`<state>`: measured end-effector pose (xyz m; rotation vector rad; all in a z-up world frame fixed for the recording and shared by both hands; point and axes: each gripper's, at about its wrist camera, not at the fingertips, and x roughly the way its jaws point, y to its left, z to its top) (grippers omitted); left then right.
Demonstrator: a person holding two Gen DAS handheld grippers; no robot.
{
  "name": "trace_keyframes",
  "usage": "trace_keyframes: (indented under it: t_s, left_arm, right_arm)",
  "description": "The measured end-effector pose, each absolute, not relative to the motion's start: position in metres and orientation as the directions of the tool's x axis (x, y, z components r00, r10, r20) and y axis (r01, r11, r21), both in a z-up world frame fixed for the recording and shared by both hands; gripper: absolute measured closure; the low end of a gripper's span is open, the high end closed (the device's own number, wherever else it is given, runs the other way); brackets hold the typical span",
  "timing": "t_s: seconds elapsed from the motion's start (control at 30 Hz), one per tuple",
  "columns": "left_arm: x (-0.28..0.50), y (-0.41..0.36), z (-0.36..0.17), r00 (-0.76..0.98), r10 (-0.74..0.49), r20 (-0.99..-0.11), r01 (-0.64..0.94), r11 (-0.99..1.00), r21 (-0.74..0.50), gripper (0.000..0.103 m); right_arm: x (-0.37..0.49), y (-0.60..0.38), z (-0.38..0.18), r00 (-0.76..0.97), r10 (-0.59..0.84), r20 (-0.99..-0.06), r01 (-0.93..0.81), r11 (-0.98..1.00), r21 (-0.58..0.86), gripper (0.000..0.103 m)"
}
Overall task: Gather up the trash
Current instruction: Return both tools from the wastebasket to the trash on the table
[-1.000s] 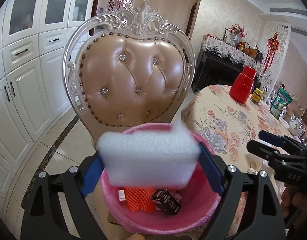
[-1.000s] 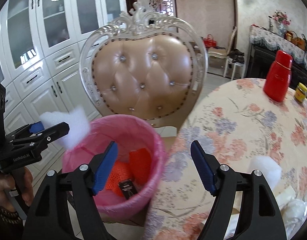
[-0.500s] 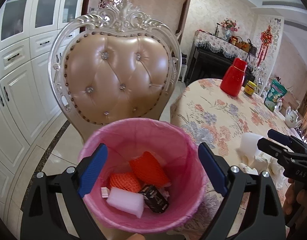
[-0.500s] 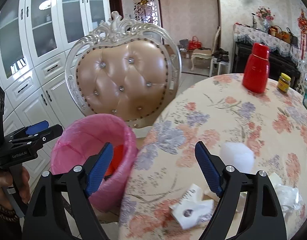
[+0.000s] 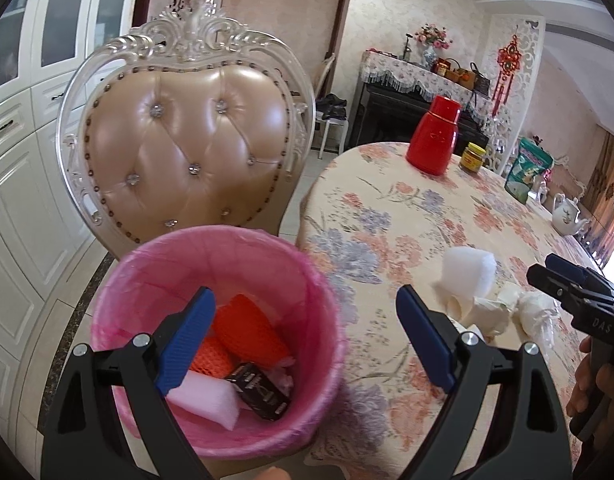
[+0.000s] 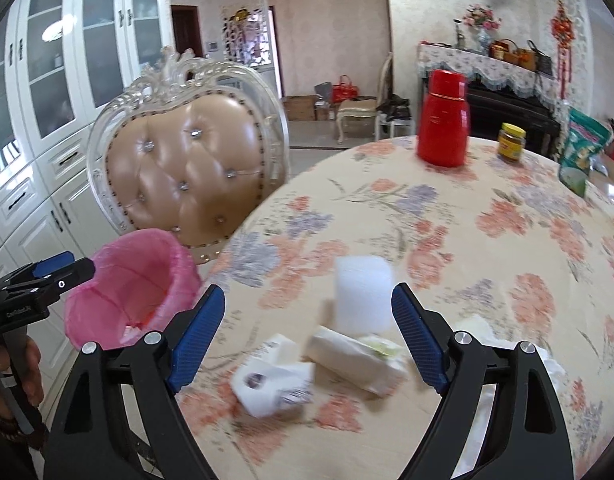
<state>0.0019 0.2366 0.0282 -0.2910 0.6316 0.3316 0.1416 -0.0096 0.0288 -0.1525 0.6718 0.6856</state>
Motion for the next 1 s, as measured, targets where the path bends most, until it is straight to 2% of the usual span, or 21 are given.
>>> trace_keyframes:
  t_s: [0.47, 1.0]
  left_arm:
    - [0.027, 0.184, 0.023, 0.763, 0.152, -0.628, -0.314, 0.937, -0.155, 0.014]
    - [0.058, 0.131, 0.011, 0.753, 0.072, -0.654, -0.226, 0.962, -0.154, 0.014]
  right_arm:
    - [0.171, -0.091, 0.011, 0.634, 0.449, -0.63, -0.516, 0.852, 0.087, 0.02]
    - [0.196, -0.139, -0.009, 0.649, 0.384, -0.657, -0.454, 0.888, 0.07, 0.02]
